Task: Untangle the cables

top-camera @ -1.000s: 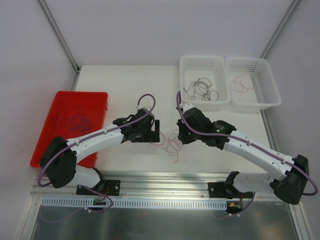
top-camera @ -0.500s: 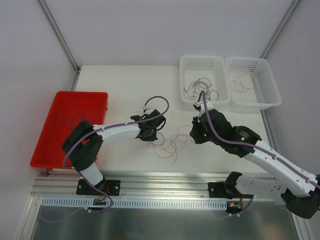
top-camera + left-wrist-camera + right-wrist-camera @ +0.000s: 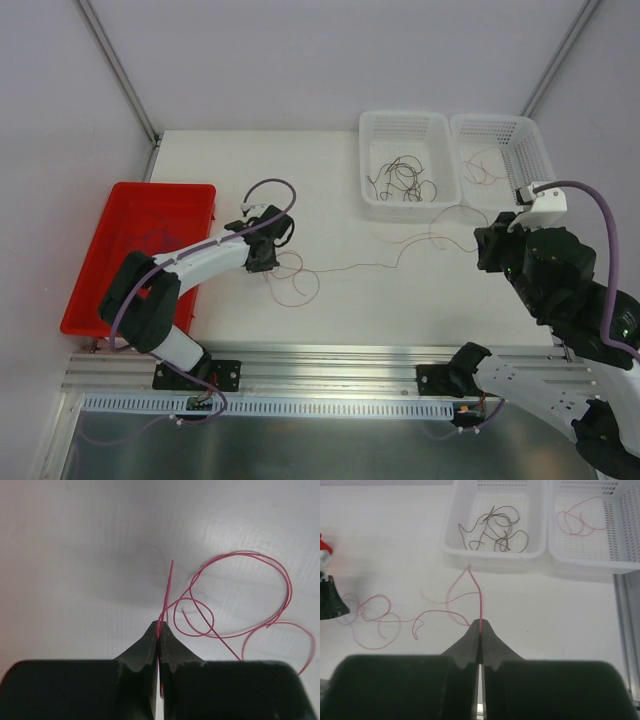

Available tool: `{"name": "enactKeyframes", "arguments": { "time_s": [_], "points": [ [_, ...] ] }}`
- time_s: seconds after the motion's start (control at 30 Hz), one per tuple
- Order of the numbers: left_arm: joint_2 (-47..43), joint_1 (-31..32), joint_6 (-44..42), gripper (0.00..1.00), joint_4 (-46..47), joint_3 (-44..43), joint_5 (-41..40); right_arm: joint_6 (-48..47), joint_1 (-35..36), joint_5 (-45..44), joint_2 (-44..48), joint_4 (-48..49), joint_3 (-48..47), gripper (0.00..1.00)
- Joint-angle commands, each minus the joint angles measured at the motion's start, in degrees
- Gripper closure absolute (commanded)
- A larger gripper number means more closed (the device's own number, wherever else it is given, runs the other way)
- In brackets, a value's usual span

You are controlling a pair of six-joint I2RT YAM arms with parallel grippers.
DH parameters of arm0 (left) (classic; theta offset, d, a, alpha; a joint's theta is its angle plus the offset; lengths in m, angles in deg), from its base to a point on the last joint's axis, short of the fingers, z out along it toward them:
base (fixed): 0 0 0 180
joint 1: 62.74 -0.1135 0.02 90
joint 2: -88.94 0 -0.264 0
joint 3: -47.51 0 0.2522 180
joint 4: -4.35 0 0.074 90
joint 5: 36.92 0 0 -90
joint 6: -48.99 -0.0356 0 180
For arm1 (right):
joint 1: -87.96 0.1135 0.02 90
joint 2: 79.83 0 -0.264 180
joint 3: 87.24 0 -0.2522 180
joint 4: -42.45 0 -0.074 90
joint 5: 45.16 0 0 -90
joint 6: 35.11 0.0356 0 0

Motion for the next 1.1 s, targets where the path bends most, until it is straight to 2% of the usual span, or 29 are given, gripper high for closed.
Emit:
{"name": "enactKeyframes", "arguments": {
  "time_s": [0.0, 0.1, 0.27, 0.43, 0.6, 0.8, 0.83, 0.87, 0.93, 0.97, 1.0, 1.03, 1.07],
  "points": [
    [-3.36, -4.17, -1.25, 1.00, -3.34, 2.49, -2.41, -3.71, -0.39, -7.47, 0.54, -3.54, -3.17, 0.99],
    [-4.68, -6.12, -1.34, 1.00, -3.96, 4.07, -2.68, -3.80, -0.39, -10.29, 1.50, -4.34, -4.41, 0.99],
    [-4.95, -7.36, -1.78, 1.00, -4.22, 4.69, -3.11, -4.24, -0.30, -10.03, 1.77, -4.08, -4.67, 0.99],
    [-6.52, -7.36, -1.43, 0.96, -4.31, 3.99, 1.70, -4.07, -0.39, -8.10, -0.16, -3.46, -2.40, 0.99],
    [-11.00, -7.36, -2.39, 0.89, -4.40, 4.51, 3.74, -0.39, -2.58, -7.74, -2.71, -1.01, 8.76, 0.99],
    [-15.23, -7.27, -3.27, 0.82, -4.31, 6.89, 7.52, 7.69, -14.79, -1.33, -9.30, -0.47, 20.97, 0.97],
    [-16.19, -7.27, -3.27, 0.81, -4.40, 7.58, 7.61, 8.49, -17.68, -0.28, -10.18, -0.74, 21.69, 0.94],
    [-16.80, -7.27, -3.27, 0.80, -4.40, 8.03, 7.61, 9.37, -18.84, 0.16, -11.32, -1.09, 22.22, 0.82],
    [-19.00, -7.27, -3.19, 0.70, -4.40, 9.00, 7.96, 10.17, -20.34, 0.70, -13.43, -1.97, 22.48, 0.67],
    [-19.88, -7.27, -3.10, 0.65, -4.40, 9.26, 8.22, 10.00, -20.26, 1.04, -13.87, -2.23, 22.31, 0.54],
    [-20.84, -7.27, -3.01, 0.61, -4.40, 9.61, 9.09, 9.39, -20.17, 2.27, -13.70, -1.54, 22.13, 0.51],
    [-23.03, -7.27, -2.84, 0.48, -4.40, 10.14, 9.62, 7.12, -19.82, 5.50, -13.27, -0.75, 21.87, 0.41],
    [-24.27, -7.27, -2.40, 0.39, -4.40, 10.49, 10.24, 6.31, -19.64, 6.92, -12.74, 0.13, 21.69, 0.36]
  ]
}}
